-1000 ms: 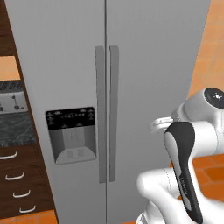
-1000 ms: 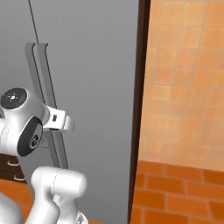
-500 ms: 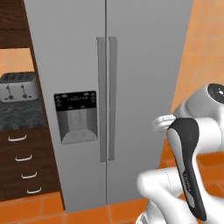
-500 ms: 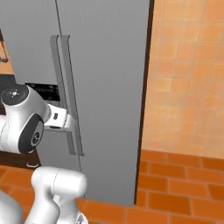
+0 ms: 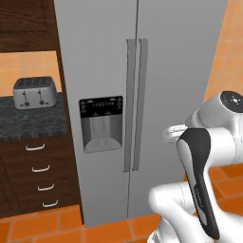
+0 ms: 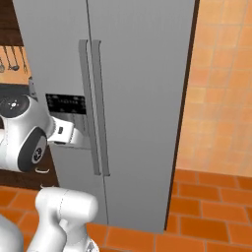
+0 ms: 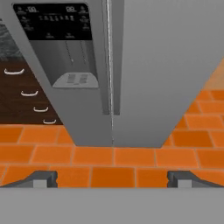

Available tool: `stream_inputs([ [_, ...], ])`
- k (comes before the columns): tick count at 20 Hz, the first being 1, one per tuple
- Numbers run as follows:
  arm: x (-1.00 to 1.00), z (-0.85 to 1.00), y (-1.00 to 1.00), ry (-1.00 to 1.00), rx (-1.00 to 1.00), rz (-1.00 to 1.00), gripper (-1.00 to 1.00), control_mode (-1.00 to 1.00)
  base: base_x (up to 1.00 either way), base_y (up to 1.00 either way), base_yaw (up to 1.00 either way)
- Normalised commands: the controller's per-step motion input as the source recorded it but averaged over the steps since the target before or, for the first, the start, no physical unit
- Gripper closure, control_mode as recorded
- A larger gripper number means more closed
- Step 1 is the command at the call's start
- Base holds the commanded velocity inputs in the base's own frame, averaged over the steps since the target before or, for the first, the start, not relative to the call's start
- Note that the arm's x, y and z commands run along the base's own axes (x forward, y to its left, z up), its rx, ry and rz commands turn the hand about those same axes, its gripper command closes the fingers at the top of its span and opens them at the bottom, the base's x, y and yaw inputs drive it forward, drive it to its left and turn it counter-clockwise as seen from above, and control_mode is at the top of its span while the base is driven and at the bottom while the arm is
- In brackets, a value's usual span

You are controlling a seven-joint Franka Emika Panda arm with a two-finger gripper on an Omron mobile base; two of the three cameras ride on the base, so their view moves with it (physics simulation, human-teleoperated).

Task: Take the strawberry from the fridge and place it on top of the pancake, located on the dining counter.

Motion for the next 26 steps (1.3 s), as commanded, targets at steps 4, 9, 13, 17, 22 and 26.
stream_inputs([
  [4,0.0,0.0,0.0,0.0,0.0,0.0,-1.0,1.0,-0.46,-0.01,0.0],
  [9,0.0,0.0,0.0,0.0,0.0,0.0,-1.0,-1.0,-0.43,0.0,0.0],
  [13,0.82,-0.01,-0.01,0.0,0.0,0.0,-1.0,-1.0,0.0,0.0,0.0],
  [17,1.0,-0.13,0.0,0.01,0.0,0.0,-1.0,-1.0,0.0,0.0,0.0],
  [22,1.0,-0.04,-0.04,0.0,0.0,0.0,-1.0,-1.0,0.0,0.0,0.0],
  [26,0.97,0.0,0.0,0.0,0.0,0.0,-1.0,-1.0,0.0,0.0,0.0],
])
